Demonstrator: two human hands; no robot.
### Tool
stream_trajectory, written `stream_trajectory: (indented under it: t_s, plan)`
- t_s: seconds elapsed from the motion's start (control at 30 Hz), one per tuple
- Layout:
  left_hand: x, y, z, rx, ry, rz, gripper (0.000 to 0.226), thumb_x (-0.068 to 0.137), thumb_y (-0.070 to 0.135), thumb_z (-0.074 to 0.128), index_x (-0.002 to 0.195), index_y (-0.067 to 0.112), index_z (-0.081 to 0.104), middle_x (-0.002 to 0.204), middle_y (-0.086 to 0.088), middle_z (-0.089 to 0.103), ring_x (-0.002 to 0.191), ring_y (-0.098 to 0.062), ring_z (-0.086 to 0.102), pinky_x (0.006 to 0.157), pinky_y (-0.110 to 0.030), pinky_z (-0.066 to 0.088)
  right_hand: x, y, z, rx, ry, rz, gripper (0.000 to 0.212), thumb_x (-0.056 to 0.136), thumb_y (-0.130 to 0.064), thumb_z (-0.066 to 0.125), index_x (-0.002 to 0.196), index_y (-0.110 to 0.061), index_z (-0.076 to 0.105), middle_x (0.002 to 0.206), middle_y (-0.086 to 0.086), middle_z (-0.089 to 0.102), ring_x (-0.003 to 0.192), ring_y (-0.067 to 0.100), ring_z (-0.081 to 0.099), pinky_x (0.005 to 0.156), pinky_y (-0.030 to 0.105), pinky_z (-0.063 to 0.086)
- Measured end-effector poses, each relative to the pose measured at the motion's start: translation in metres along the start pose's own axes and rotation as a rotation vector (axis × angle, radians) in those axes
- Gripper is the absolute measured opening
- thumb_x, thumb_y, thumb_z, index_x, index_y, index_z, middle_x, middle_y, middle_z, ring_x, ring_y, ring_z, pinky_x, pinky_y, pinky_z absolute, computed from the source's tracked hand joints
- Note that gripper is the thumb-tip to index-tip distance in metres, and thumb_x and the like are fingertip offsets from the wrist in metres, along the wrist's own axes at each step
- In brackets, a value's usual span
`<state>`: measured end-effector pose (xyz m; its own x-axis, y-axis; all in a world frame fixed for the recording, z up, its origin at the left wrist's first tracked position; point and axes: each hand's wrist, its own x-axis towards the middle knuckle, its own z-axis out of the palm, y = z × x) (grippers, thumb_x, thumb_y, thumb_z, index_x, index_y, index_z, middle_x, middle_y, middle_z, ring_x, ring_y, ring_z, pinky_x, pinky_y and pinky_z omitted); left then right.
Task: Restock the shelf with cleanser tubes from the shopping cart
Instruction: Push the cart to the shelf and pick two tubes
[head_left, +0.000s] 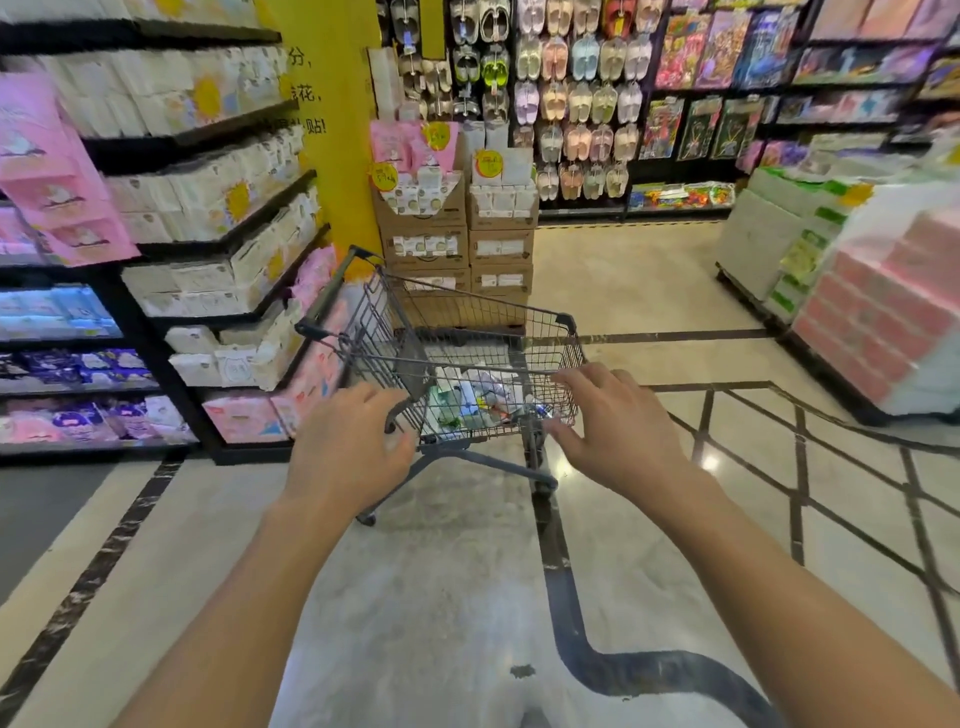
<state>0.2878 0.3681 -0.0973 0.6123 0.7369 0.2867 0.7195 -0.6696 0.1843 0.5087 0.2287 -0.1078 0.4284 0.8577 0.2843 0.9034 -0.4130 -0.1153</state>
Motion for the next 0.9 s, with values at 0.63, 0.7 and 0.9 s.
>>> stream_trajectory:
  t_s: [0.63,0.7,0.9]
  plan:
    - [0.239,-0.017,0.120,0.079,-0.021,-0.061,0.044,0.085,0.032,0.068,0.125,0.016,0.064,0.120,-0.005,0.065,0.110,-0.028,0.060,0.093,-0.042,0.048,0.256,0.084,0.137,0.199,-0.031,-0.042,0.047,0.092,-0.042,0.061,0.134,-0.023,0.054,0.129,0.002,0.058,0.117,0.027,0.054,0.090,0.042,0.049]
    - [0.263,-0.021,0.136,0.077,-0.067,-0.064,0.047,0.088,0.037,0.062,0.131,0.019,0.059,0.127,-0.002,0.061,0.117,-0.025,0.057,0.098,-0.042,0.046,0.271,0.090,0.152,0.223,-0.024,-0.041,0.046,0.091,-0.040,0.061,0.133,-0.021,0.056,0.126,0.003,0.059,0.113,0.029,0.056,0.088,0.042,0.050]
    - [0.341,-0.039,0.189,0.040,-0.127,-0.028,0.046,0.088,0.038,0.063,0.130,0.019,0.060,0.123,-0.001,0.064,0.114,-0.024,0.059,0.096,-0.040,0.047,0.327,0.106,0.206,0.184,-0.100,-0.013,0.048,0.090,-0.039,0.064,0.132,-0.019,0.056,0.126,0.005,0.061,0.111,0.031,0.058,0.087,0.043,0.053]
